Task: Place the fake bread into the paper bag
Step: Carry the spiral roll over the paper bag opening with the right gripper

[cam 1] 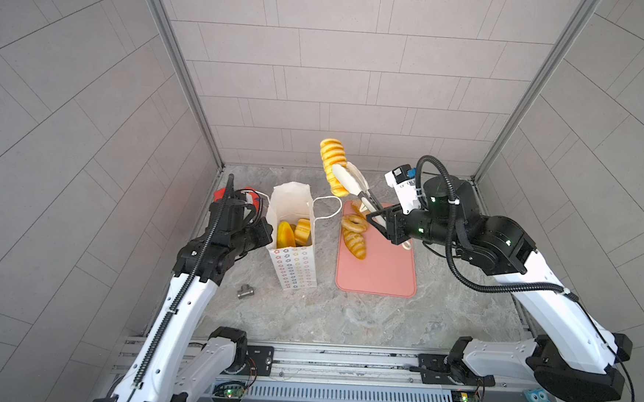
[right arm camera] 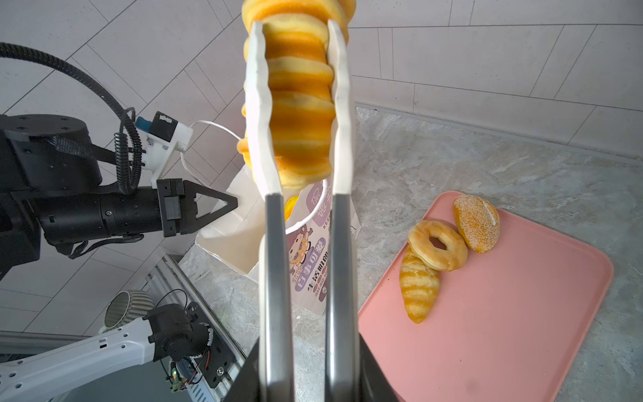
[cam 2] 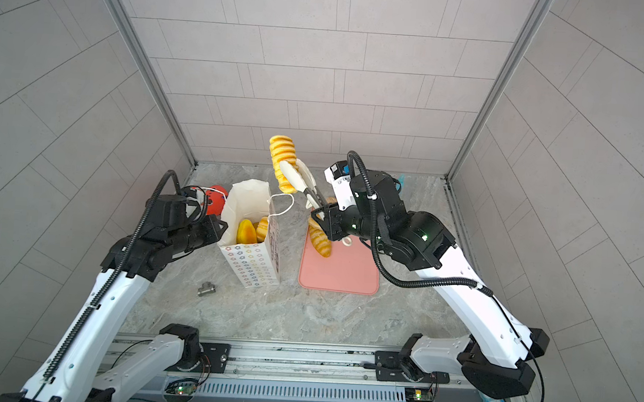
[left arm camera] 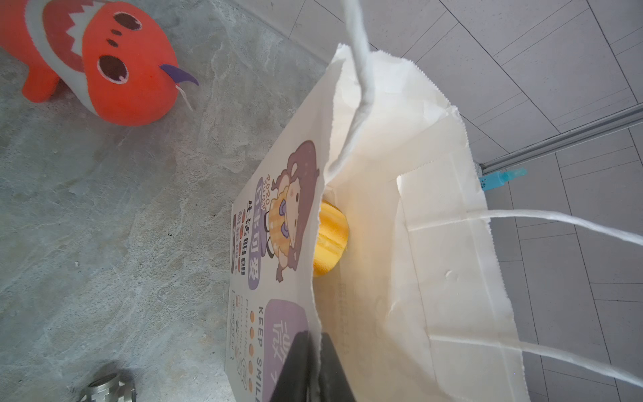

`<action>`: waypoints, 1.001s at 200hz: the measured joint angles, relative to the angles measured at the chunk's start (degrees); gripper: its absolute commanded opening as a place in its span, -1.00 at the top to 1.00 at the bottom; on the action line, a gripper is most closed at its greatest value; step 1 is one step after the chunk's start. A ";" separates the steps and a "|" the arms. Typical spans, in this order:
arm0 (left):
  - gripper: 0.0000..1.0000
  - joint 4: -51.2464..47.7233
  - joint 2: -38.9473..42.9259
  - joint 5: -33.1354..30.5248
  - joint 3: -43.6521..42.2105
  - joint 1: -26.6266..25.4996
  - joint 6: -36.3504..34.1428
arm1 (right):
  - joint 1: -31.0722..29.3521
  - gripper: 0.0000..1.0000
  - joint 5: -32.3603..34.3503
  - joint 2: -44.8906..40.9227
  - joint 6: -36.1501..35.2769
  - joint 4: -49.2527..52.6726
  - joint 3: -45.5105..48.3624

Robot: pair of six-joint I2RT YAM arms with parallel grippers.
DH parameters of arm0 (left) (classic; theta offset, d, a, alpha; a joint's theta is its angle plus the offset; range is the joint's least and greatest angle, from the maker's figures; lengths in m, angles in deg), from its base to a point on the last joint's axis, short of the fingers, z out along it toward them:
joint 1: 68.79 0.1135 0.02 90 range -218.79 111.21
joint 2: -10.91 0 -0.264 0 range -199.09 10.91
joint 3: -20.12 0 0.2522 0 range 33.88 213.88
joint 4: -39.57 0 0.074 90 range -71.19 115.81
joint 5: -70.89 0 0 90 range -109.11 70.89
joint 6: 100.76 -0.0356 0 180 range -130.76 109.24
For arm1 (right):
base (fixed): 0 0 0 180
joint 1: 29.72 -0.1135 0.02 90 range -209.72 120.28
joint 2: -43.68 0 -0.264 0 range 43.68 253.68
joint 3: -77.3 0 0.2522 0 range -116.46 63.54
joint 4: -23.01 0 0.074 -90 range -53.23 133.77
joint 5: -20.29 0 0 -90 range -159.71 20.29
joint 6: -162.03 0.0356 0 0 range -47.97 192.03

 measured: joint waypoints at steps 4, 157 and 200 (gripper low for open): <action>0.75 0.00 0.02 0.00 0.00 0.00 0.00 | -0.17 0.34 0.13 0.07 0.00 0.00 -0.09; 0.75 0.00 0.39 -0.17 0.00 0.00 0.00 | -9.57 0.35 4.74 5.68 0.00 -0.26 -2.91; 0.75 0.00 0.44 -0.20 0.00 0.00 0.00 | -12.15 0.35 7.19 7.21 0.00 -0.22 -3.82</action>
